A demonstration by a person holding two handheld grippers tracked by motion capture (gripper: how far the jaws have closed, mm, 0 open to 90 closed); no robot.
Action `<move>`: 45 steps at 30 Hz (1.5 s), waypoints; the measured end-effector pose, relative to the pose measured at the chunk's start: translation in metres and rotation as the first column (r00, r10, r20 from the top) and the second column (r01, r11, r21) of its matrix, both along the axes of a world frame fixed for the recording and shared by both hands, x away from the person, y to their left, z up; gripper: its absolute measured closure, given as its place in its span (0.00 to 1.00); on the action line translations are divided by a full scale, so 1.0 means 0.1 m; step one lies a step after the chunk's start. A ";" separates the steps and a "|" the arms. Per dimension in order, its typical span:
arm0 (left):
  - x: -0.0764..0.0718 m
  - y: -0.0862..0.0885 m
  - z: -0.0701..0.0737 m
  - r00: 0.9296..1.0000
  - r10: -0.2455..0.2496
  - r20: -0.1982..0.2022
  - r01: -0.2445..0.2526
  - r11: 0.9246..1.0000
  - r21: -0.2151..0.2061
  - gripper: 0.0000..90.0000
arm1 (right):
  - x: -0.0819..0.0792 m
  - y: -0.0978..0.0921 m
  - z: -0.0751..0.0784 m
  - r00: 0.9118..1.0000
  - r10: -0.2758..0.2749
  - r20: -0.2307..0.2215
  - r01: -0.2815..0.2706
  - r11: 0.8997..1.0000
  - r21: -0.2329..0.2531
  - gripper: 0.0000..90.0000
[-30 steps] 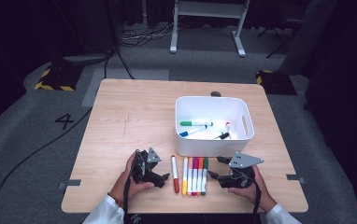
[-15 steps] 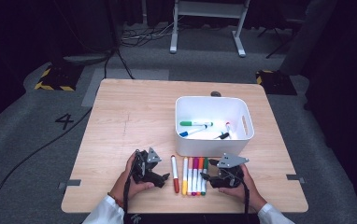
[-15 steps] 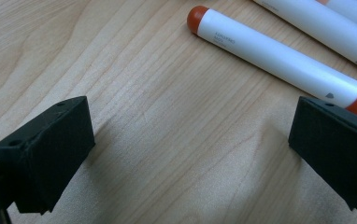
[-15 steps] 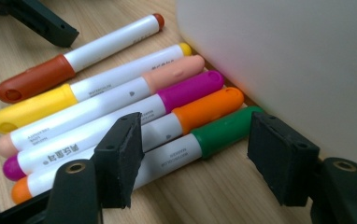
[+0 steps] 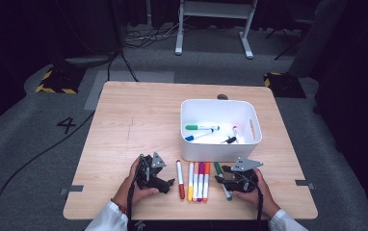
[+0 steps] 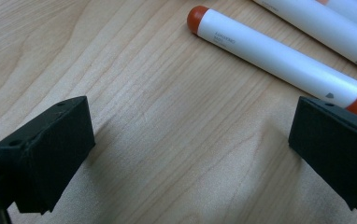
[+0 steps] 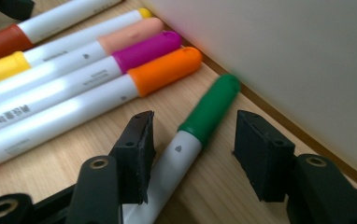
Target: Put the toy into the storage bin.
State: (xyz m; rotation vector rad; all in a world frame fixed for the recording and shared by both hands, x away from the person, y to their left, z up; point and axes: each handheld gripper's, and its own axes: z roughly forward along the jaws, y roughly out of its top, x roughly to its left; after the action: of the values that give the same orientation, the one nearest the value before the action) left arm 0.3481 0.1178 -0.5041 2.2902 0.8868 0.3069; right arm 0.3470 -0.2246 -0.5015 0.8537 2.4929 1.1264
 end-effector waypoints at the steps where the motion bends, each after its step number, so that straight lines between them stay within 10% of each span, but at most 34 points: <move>1: 0.00 0.00 0.00 1.000 0.000 0.000 0.000 1.000 0.000 0.00 | 0.01 -0.03 0.00 1.000 -0.004 -0.003 0.004 1.000 0.001 0.57; 20: 0.00 0.00 0.00 1.000 -0.001 0.000 0.001 1.000 0.000 0.00 | 0.17 -0.08 0.00 1.000 0.026 0.015 -0.026 1.000 0.008 0.82; 45: 0.00 0.00 0.00 1.000 -0.001 0.000 0.001 1.000 0.000 0.00 | 0.02 -0.26 0.23 0.993 0.108 0.056 -0.112 0.990 0.082 0.83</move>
State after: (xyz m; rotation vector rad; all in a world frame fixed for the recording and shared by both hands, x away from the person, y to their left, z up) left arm 0.3481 0.1179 -0.5041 2.2908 0.8861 0.3069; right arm 0.3489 -0.2511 -0.4788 0.7070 2.4920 1.2819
